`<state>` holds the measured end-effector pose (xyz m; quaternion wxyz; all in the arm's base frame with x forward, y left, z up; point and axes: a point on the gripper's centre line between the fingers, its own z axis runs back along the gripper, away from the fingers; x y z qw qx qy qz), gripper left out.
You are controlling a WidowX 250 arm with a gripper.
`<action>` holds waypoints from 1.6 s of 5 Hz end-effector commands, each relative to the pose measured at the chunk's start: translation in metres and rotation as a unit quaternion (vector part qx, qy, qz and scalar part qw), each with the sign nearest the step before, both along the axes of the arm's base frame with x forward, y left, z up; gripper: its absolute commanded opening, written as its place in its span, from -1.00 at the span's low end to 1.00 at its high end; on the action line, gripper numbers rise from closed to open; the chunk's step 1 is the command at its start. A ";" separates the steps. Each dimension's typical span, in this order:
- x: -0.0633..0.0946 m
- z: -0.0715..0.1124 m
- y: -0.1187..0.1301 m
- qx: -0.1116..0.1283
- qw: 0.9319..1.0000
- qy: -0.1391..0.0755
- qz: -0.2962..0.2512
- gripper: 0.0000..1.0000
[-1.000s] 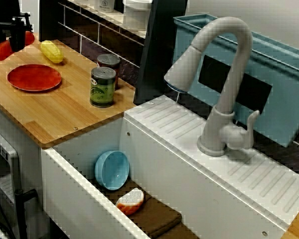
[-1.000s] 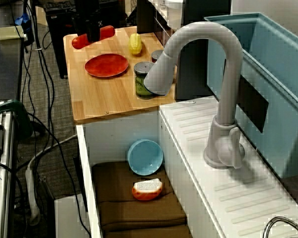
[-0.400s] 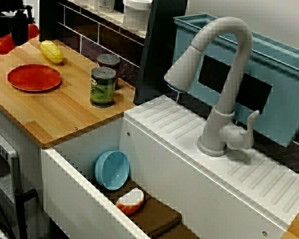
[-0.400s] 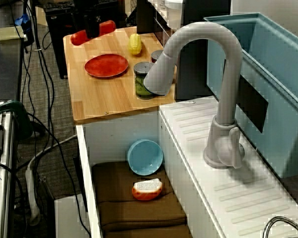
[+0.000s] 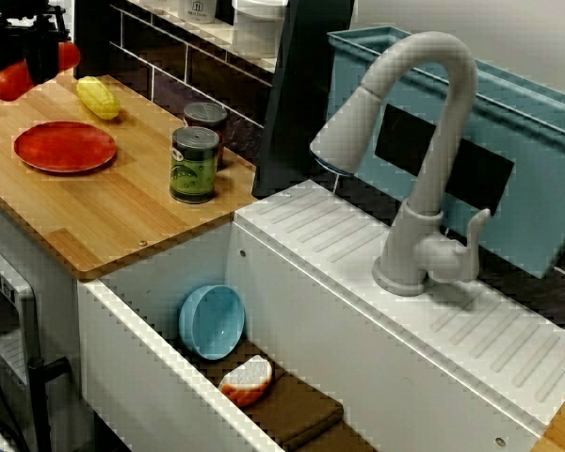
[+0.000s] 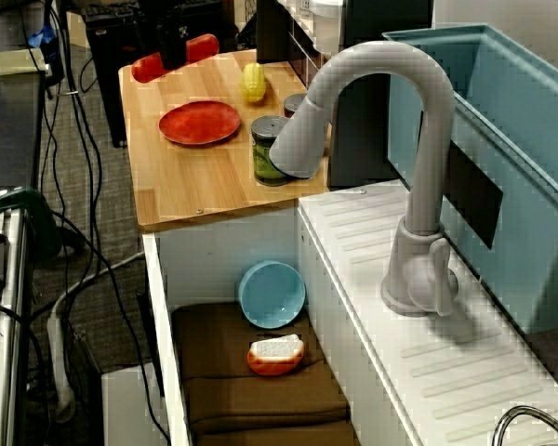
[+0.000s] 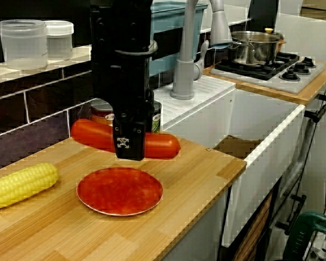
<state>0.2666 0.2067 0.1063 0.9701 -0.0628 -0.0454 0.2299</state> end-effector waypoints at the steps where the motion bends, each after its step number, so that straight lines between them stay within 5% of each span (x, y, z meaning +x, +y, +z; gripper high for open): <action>1: 0.010 0.005 -0.015 0.019 1.000 -0.006 -0.008 -1.00; 2: 0.012 0.001 -0.015 0.005 1.000 -0.003 0.003 -1.00; 8: 0.008 -0.031 -0.010 0.033 0.999 0.023 0.001 -1.00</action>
